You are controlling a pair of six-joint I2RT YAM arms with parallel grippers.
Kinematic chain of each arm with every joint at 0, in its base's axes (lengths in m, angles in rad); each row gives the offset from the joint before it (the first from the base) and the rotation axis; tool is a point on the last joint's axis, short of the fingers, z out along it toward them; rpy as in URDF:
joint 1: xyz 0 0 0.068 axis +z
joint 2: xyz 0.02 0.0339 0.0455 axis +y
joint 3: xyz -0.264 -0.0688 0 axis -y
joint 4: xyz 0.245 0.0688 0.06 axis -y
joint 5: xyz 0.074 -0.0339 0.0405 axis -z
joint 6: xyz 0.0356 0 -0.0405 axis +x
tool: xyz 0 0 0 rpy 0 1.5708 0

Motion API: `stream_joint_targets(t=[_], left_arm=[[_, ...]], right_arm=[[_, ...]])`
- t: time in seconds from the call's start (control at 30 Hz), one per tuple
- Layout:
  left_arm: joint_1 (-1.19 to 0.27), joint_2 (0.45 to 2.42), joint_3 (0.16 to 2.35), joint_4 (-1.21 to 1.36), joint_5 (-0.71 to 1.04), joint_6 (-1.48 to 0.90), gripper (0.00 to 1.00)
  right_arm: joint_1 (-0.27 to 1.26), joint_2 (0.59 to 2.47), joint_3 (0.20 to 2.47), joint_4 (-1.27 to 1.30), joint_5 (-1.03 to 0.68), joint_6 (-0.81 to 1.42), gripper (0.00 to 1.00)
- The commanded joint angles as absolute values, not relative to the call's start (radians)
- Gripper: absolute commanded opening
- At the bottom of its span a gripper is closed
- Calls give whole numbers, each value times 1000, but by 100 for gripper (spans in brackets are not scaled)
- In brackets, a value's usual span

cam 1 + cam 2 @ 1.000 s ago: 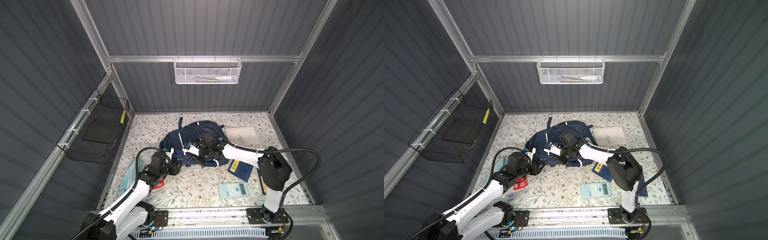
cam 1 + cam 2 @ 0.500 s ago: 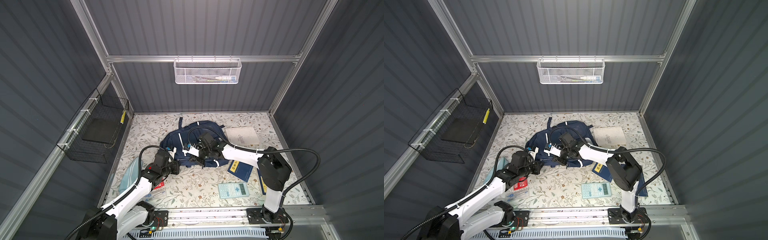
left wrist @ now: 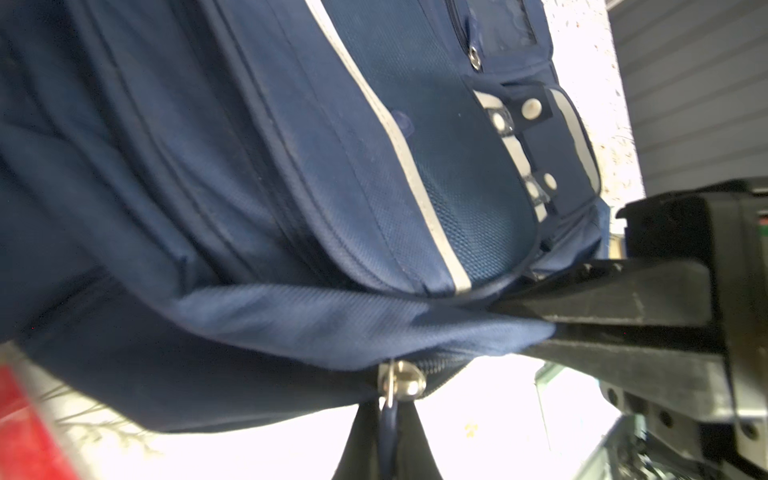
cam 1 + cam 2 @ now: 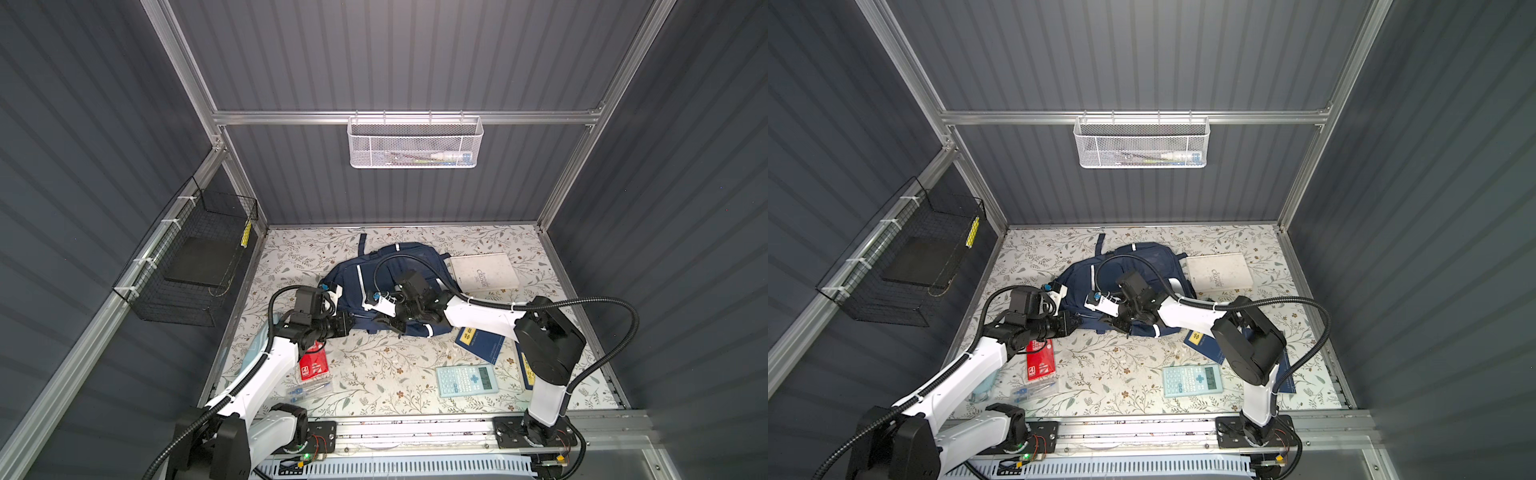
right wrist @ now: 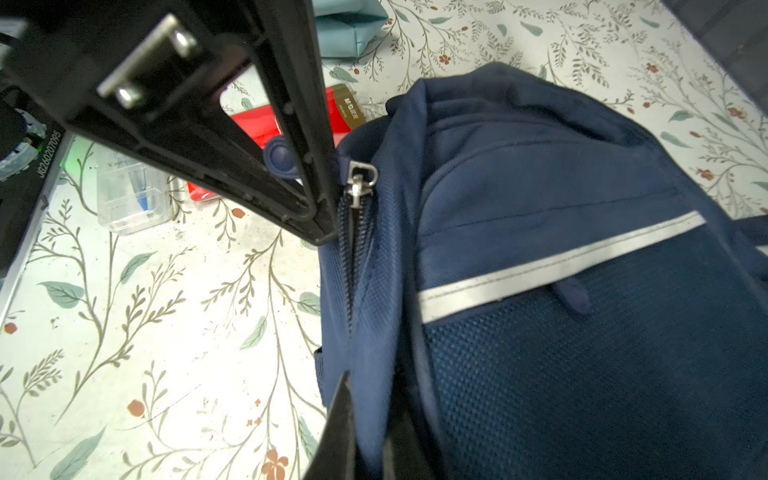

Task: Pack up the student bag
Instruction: 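Drag the zipper farther with the right gripper while the left gripper holds the flap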

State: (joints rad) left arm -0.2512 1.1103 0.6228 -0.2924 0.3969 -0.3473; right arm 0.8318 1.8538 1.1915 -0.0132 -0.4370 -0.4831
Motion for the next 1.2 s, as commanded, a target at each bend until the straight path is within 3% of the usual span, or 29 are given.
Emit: stream_joint_targets(t=[0.0,0.17,0.27,0.6,0.73,0.83,1.03,1.17], left_arm=[[-206,1108,631,-232,310,-315,0],[-456,1123,647,-273,133,-293,0],[-525,1142,641,-233,124,-326,0],[-589,1189,597,-4,318,-427,0],[-589,1158,588,-65,225,-432,0],[-536,1124,600,-210,106,-436,0],[-292,1102,658,-396,87,-384,0],[-133,1185,695,-361,147,-346,0]], right_arm=[[803,1825,1196,-189,-422,-495,0],[822,1866,1244,-151,-466,-408,0],[831,1885,1255,-123,-495,-374,0],[837,1903,1240,10,-579,-284,0],[834,1887,1224,-6,-545,-294,0],[808,1856,1165,0,-537,-299,0],[796,1813,1142,-146,-502,-417,0],[777,1787,1139,-202,-530,-470,0]])
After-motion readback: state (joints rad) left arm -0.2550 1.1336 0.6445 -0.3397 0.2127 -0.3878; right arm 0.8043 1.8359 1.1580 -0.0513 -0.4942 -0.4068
